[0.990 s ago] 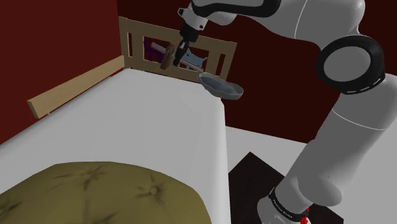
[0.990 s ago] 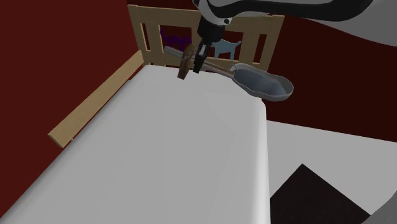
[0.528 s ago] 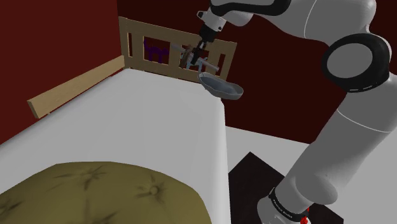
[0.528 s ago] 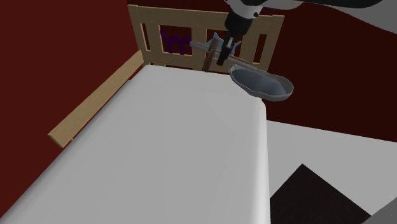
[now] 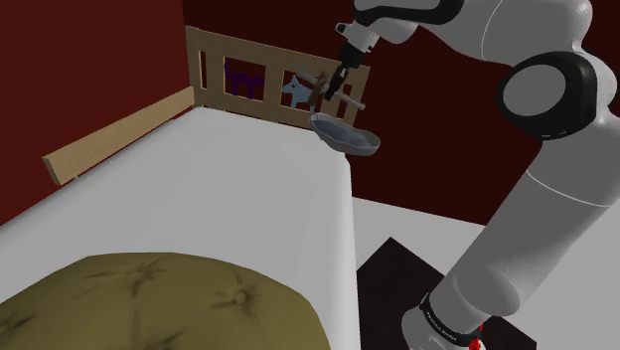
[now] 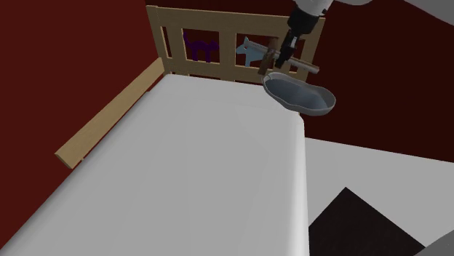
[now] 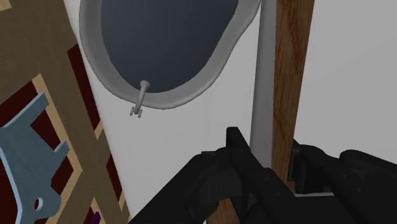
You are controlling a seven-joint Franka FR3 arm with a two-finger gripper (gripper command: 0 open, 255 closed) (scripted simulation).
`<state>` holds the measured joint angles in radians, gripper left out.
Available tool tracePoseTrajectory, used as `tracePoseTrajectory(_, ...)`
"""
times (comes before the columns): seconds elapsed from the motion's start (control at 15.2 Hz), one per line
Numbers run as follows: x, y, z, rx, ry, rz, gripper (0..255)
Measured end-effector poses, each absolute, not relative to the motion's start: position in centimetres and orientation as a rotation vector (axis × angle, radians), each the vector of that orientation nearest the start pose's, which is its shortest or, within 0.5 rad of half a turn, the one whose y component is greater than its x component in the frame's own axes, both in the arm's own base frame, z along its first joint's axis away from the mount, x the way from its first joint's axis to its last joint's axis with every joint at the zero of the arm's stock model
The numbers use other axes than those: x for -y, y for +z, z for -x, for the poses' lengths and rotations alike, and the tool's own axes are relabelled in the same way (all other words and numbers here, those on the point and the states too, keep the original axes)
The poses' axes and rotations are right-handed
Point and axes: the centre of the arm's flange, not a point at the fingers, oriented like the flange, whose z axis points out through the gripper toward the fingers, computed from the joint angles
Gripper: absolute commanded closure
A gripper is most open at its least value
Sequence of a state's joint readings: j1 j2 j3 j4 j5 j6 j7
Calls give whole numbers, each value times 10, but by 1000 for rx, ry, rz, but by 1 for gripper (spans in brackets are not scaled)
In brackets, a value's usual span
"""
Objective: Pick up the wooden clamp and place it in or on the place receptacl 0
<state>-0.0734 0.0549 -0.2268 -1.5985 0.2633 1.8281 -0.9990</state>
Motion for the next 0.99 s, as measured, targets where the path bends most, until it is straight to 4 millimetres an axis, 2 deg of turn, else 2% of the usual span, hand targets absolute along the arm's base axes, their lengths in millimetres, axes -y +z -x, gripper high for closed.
tracePoseTrajectory(0.26, 208, 605, -562, 972, -440, 2858, 255)
tracePoseTrajectory(0.46, 241, 605, -558, 971, -440, 2858, 255)
tracePoseTrajectory(0.66, 250, 596, -555, 973, -440, 2857, 255)
tracePoseTrajectory(0.99, 249, 571, -554, 974, -439, 2857, 255)
